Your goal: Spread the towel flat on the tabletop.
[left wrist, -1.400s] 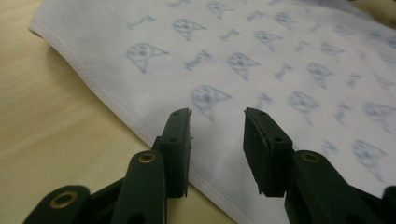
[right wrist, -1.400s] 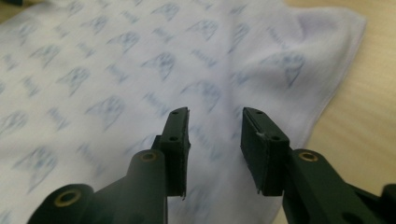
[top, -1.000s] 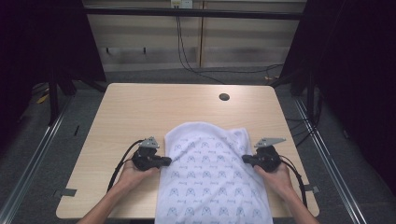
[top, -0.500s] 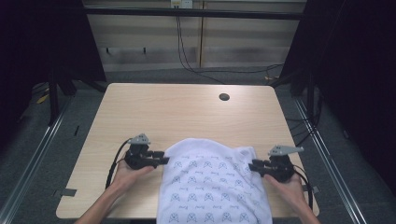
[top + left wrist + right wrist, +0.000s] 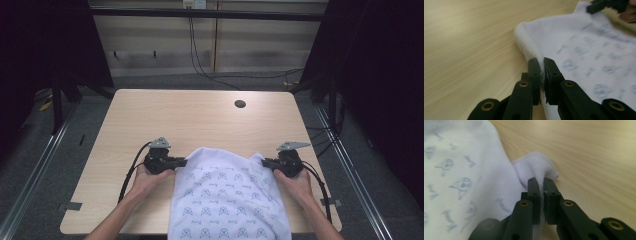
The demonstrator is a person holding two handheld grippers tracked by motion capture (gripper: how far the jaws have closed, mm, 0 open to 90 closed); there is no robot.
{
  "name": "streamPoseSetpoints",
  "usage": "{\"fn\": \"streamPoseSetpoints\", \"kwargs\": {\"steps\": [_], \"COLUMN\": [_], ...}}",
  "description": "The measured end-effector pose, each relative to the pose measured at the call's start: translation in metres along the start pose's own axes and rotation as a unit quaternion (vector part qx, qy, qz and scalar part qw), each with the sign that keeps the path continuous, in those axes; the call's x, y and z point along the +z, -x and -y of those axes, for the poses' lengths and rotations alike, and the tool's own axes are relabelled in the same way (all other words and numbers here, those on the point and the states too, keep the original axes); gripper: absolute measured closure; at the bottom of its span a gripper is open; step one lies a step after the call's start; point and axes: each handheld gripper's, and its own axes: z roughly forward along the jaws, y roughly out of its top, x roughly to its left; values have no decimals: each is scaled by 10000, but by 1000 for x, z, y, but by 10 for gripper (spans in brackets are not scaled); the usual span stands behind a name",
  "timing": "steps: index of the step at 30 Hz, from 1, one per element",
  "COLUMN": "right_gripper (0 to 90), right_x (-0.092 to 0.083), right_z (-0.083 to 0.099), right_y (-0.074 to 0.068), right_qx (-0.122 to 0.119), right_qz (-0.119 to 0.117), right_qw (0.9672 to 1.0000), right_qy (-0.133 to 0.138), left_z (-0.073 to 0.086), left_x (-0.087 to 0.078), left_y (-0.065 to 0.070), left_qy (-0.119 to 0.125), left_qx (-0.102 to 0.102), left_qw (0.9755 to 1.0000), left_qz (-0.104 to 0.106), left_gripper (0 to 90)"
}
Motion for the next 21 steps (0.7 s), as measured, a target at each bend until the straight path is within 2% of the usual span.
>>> {"fn": "streamPoseSetpoints", "kwargs": {"steps": [3, 6, 8, 9, 10, 11, 12, 13, 14, 15, 17, 19, 20, 21], "right_gripper": [863, 847, 820, 810, 796, 776, 751, 730, 716, 693, 667, 653, 643, 626], "right_x": [-19, -36, -42, -43, -43, -43, -42, -41, -41, -40, -41, -42, -42, -41], "right_z": [-9, -9, -1, 5, 12, 19, 26, 32, 36, 39, 40, 39, 37, 36], "right_y": [-14, -38, -57, -66, -74, -80, -86, -91, -95, -98, -98, -95, -92, -89], "right_qx": [-138, -346, -560, -673, -768, -798, -855, -902, -936, -1007, -988, -932, -879, -838], "right_qz": [-64, -400, -635, -723, -802, -888, -996, -1093, -1167, -1168, -1244, -1199, -1207, -1159], "right_qw": [9991, 9970, 9954, 9945, 9936, 9928, 9913, 9899, 9886, 9877, 9870, 9882, 9887, 9897], "right_qy": [396, 569, 438, 338, 230, 104, 12, -80, -194, -257, -257, -182, -127, -71], "left_z": [-8, -7, 0, 5, 10, 16, 20, 23, 23, 22, 19, 17, 17, 18], "left_x": [-7, -3, 6, 11, 17, 21, 24, 24, 22, 16, 7, -3, -8, -9], "left_y": [27, 57, 75, 84, 93, 99, 102, 103, 102, 99, 90, 76, 65, 58], "left_qy": [206, 55, -222, -419, -642, -793, -927, -936, -942, -778, -531, -316, -212, -163], "left_qx": [469, 909, 1159, 1275, 1451, 1550, 1545, 1547, 1488, 1318, 1106, 849, 643, 511], "left_qw": [9987, 9952, 9908, 9882, 9852, 9818, 9795, 9790, 9795, 9827, 9866, 9909, 9938, 9951], "left_qz": [35, 353, 661, 740, 646, 761, 896, 937, 975, 1042, 1074, 998, 882, 831], "left_gripper": [848, 840, 828, 816, 798, 785, 768, 745, 705, 669, 644, 641, 645, 659]}}
